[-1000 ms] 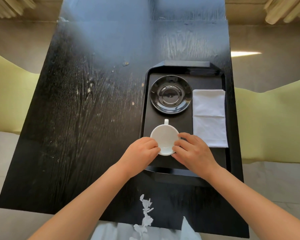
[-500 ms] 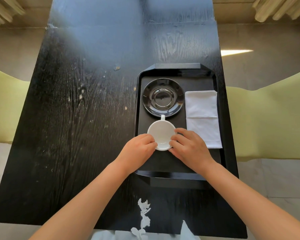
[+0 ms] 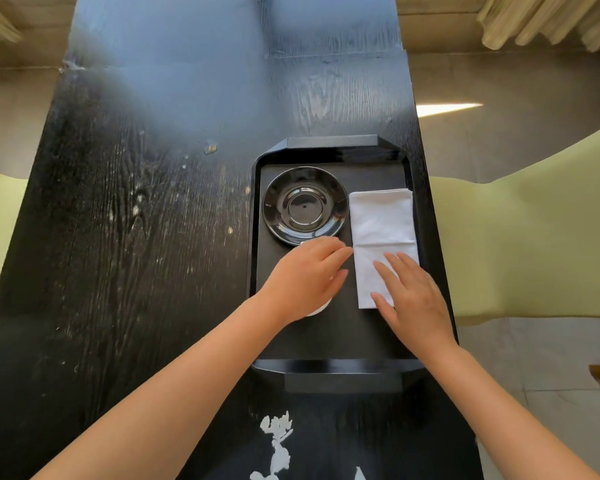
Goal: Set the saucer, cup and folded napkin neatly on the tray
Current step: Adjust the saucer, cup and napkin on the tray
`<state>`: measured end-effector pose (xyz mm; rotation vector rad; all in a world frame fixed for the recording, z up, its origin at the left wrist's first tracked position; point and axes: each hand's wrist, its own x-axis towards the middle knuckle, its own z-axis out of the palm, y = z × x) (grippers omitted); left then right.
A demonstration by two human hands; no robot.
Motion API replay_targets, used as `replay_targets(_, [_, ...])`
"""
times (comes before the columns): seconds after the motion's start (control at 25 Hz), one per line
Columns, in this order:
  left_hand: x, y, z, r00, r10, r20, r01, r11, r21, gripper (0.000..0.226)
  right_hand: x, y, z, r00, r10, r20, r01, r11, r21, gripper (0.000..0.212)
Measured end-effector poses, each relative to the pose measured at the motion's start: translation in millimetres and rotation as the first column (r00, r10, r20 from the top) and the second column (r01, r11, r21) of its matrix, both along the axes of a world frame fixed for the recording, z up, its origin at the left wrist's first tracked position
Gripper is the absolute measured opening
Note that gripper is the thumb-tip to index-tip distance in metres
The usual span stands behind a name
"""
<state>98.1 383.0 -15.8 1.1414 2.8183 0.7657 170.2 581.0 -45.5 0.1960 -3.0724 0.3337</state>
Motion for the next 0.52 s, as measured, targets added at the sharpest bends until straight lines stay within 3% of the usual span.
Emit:
replay_targets(0.12, [-31,60,-8,0.979,-0.134,0.155,0.165,0.964,-0.206,0.046,8,9,-15,0.985,-0.092,0.149,0.08,0.993,0.089,0.064])
replay_targets(0.24, [-49,96,-26,0.948,-0.219,0.232,0.304,0.843,-0.444,0.06,9,8,-23,0.97,-0.141,0.196,0.121,0.987,0.11,0.067])
replay_targets(0.52, [-59,93,-40,0.929,-0.262,0.261,0.364,0.777,-0.513,0.068,6,1,-25,0.969,-0.155,0.192,0.142,0.987,0.081,0.068])
